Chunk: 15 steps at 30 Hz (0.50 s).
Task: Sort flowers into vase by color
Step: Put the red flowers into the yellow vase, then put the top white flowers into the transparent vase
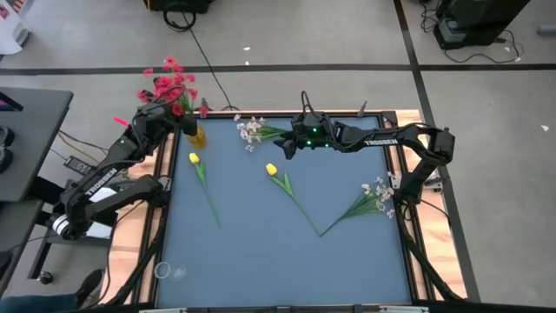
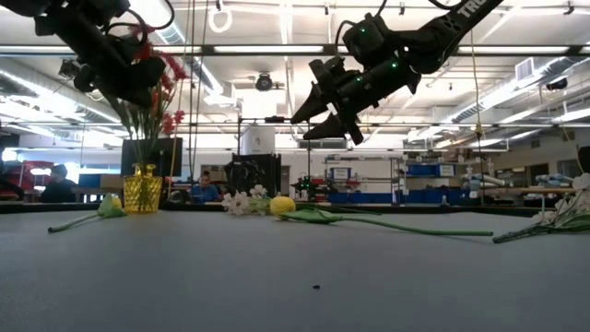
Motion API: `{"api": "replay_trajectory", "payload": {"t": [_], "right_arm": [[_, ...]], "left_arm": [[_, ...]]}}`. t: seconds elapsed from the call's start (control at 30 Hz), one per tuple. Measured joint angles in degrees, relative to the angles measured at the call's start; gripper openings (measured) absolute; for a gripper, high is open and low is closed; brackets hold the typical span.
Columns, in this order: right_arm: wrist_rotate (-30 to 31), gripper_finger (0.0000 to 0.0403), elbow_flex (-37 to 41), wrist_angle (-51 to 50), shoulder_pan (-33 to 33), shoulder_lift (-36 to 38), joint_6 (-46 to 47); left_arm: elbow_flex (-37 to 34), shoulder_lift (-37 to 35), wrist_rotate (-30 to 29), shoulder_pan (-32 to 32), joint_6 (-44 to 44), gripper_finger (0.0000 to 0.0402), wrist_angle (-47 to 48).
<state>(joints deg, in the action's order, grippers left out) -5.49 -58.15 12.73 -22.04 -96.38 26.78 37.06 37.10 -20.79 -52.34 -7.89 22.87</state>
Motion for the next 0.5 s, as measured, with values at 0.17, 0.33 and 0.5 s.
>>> {"api": "replay_trajectory", "payload": {"t": [0.17,0.33,0.5], "right_arm": [[0.6,0.0262,0.0,0.0,-0.1,0.0,0.5],[1.0,0.027,0.0,0.0,-0.1,0.0,3.7],[1.0,0.0271,0.0,-0.4,-0.2,0.0,6.5]], "left_arm": [[1.0,0.0,0.0,0.0,-1.9,0.0167,2.2],[6.4,0.0,0.0,0.0,-3.2,0.0224,10.7],[10.6,0.0,0.4,0.1,-6.2,0.0259,20.8]]}}
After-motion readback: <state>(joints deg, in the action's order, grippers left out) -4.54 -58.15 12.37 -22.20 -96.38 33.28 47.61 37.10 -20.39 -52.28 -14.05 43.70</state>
